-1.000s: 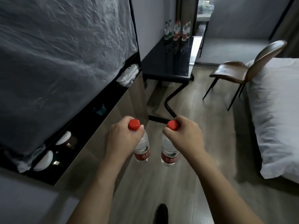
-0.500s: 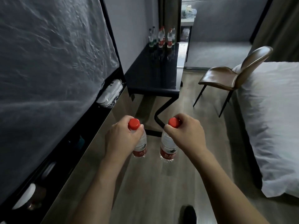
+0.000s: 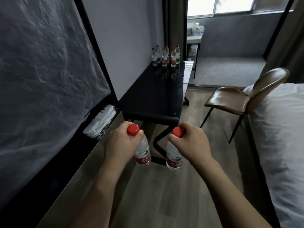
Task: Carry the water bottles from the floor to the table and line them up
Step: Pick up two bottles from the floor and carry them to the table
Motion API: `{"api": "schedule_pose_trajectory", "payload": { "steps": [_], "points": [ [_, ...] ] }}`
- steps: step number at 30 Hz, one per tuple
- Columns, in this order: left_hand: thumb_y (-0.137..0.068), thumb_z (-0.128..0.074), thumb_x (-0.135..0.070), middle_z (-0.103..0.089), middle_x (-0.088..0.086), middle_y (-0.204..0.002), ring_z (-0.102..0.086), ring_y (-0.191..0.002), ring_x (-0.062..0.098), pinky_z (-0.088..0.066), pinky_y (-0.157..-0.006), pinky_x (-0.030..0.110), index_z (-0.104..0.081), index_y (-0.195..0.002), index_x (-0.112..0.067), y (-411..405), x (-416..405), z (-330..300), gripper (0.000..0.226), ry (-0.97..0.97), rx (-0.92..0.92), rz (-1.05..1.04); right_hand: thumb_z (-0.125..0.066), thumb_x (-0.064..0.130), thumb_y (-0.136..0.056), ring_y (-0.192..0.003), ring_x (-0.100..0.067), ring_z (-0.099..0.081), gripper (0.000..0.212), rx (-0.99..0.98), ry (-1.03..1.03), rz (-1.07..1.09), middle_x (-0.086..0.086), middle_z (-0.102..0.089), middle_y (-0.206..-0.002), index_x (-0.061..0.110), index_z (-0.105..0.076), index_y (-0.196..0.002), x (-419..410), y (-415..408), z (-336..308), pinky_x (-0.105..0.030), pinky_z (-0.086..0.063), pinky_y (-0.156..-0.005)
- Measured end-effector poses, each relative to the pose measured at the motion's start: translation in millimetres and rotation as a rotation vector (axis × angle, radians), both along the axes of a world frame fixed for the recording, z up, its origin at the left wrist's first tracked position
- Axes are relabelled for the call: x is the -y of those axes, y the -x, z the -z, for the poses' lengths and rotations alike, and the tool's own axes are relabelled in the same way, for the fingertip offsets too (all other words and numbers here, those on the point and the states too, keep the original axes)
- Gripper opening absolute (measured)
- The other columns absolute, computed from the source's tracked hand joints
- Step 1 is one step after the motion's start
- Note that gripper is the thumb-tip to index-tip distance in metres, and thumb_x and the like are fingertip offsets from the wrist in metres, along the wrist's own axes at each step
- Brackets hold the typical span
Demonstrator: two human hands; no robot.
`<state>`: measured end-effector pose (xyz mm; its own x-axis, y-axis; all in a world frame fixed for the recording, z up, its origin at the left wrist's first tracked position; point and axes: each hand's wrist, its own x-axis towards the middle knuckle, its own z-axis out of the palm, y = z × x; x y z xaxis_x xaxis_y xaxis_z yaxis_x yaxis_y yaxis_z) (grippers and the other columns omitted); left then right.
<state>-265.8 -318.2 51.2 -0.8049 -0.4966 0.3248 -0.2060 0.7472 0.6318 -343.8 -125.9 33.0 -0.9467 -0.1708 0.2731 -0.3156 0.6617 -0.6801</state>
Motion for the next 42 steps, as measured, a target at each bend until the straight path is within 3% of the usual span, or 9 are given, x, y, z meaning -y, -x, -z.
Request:
{"api": "schedule_pose_trajectory", "payload": {
  "steps": [2,8,13,21,42],
  "points": [
    [-0.08,-0.071,-0.044,-0.063,-0.015,-0.073,-0.062,-0.074,0.007,-0.053,-0.072,0.035,-0.059,-0.088,-0.033,25.2,-4.2,-2.0,0.018,-0.009,-0.005,-0.008,-0.059,0.045,-0.064,-0.057,0.0,-0.05,0.016,-0.001,0.007,0.004,0.013,-0.054,-0.059,0.031,-0.054,-0.07,-5.2,26.4,-1.4,-0.02,-0.03,-0.048],
    [-0.083,-0.069,-0.046,-0.064,-0.015,-0.077,-0.061,-0.076,0.003,-0.053,-0.073,0.033,-0.061,-0.094,-0.031,93.1,-8.3,-3.9,0.02,-0.02,0.026,0.005,-0.056,0.046,-0.062,-0.06,-0.006,-0.054,0.02,0.024,0.048,0.032,0.011,-0.056,-0.059,0.027,-0.056,-0.069,-10.9,97.9,2.8,-0.024,-0.037,-0.051],
    [-0.084,-0.07,-0.042,-0.063,-0.014,-0.076,-0.06,-0.074,-0.001,-0.045,-0.065,0.019,-0.062,-0.095,-0.029,163.5,-0.1,4.7,0.019,-0.047,0.043,0.046,-0.056,0.048,-0.061,-0.056,-0.004,-0.053,0.02,0.037,0.06,0.054,0.011,-0.056,-0.057,0.028,-0.055,-0.065,-1.4,163.6,15.3,-0.022,-0.034,-0.048],
    [-0.083,-0.07,-0.043,-0.063,-0.015,-0.076,-0.062,-0.073,0.0,-0.042,-0.06,0.015,-0.061,-0.094,-0.03,288.4,32.1,11.8,0.018,-0.045,0.048,0.108,-0.054,0.051,-0.061,-0.064,-0.007,-0.058,0.027,0.038,0.008,0.078,0.011,-0.06,-0.065,0.029,-0.06,-0.074,26.9,282.8,15.6,-0.031,-0.051,-0.057],
    [-0.081,-0.073,-0.039,-0.063,-0.014,-0.07,-0.061,-0.069,-0.004,-0.039,-0.057,0.009,-0.061,-0.085,-0.032,563.3,11.5,39.9,0.015,-0.097,0.046,0.181,-0.063,0.042,-0.063,-0.057,-0.007,-0.055,0.018,0.061,0.038,0.161,0.01,-0.057,-0.057,0.025,-0.058,-0.066,-5.6,544.3,30.9,-0.026,-0.042,-0.052]
  ]
}}
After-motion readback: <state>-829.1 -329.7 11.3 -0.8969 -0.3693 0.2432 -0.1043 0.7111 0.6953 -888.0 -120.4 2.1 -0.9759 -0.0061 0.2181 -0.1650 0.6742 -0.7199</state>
